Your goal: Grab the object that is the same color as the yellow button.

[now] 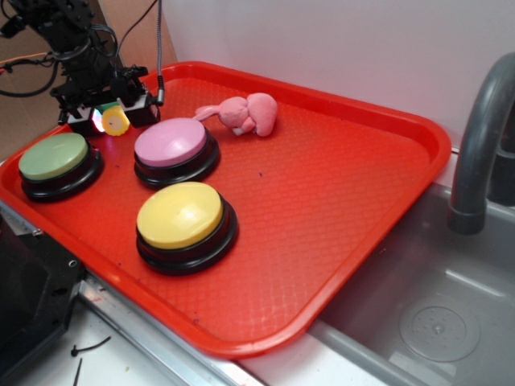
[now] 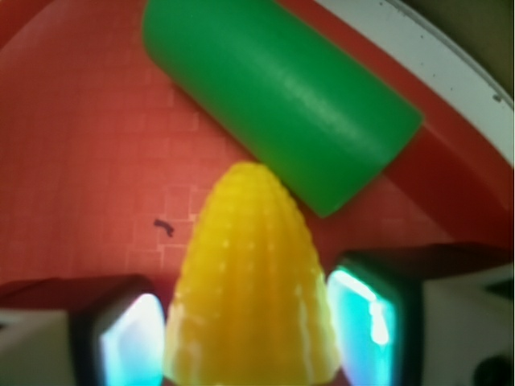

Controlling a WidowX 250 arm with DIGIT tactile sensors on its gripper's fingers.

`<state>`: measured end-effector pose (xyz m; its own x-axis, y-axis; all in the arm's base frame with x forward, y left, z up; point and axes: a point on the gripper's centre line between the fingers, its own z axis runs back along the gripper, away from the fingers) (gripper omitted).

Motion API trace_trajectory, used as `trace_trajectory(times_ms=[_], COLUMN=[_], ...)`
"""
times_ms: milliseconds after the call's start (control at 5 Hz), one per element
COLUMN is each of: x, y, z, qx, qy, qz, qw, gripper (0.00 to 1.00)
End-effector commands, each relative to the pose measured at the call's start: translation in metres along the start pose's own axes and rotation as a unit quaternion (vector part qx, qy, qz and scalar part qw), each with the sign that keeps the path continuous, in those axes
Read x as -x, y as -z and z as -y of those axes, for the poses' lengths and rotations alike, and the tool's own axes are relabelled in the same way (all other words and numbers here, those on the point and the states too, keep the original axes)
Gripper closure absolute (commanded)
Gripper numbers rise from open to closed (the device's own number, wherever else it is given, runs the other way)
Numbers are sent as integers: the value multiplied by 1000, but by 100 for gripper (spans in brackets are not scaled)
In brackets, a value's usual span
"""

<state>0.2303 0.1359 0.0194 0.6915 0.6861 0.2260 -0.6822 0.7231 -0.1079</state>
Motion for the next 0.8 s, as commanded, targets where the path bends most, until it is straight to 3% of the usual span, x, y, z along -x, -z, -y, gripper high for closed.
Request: trace_trajectory(times_ms=[0,200,400,600], x=[-5,-10,-13,-3], y=[-30,-50,-86,-124], z=[0,14,31,63], qx=[3,19,31,43], qy=[-2,19,23,70], qz=[26,18,-14,-19], qw=[1000,999,999,996], gripper=[100,100,100,100])
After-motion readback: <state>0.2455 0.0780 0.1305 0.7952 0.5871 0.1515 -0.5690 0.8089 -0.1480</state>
